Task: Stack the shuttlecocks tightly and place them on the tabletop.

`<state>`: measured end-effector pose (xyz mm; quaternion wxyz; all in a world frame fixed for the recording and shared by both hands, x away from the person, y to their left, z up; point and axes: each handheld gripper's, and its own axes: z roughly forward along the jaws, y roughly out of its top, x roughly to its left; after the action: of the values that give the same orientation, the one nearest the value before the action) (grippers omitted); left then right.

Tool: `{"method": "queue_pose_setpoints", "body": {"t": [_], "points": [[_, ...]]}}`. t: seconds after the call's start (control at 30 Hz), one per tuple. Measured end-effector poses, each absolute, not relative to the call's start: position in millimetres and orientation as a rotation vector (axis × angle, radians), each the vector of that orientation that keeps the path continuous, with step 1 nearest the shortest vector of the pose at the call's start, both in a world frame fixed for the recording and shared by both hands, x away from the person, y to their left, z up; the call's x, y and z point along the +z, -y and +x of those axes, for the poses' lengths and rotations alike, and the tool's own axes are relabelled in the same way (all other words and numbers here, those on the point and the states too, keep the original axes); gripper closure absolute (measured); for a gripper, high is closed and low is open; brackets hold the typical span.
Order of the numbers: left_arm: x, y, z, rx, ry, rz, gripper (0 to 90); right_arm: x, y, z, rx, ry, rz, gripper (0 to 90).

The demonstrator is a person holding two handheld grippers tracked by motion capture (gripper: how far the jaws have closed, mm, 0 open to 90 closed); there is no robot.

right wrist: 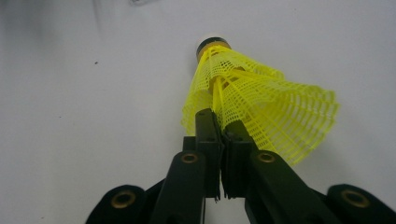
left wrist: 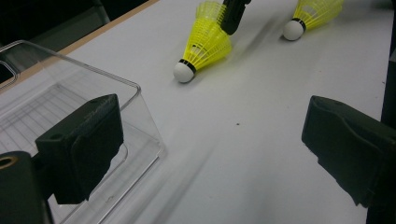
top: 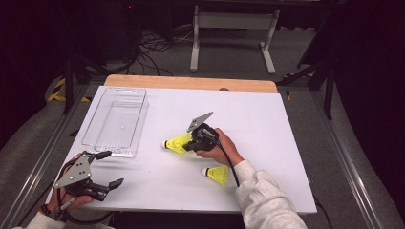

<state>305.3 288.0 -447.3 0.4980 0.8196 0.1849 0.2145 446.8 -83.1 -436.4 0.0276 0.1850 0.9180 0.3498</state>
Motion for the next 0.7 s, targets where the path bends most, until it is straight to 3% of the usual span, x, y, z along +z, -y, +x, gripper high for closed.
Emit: {"method": "queue_pose_setpoints", "body": {"t": [0.53, 0.6, 0.63, 0.7], "points": [[-447.8, -286.7, 306.1, 0.514, -0.445, 1.992, 6.3, -442.1, 85.0, 446.2, 1.028, -2.909, 0.603, 63.9], [-447.7, -286.5, 306.0, 0.514, -0.441, 1.994, 6.4, -440.6, 87.1, 445.2, 1.034, -2.909, 0.604, 65.0], [-447.8, -286.4, 306.1, 0.514, -0.442, 1.994, 6.4, -437.9, 89.1, 443.3, 1.024, -2.905, 0.597, 71.6], [-447.9, -286.4, 306.3, 0.514, -0.443, 1.996, 6.4, -436.3, 89.8, 442.0, 1.032, -2.901, 0.58, 75.4]]}}
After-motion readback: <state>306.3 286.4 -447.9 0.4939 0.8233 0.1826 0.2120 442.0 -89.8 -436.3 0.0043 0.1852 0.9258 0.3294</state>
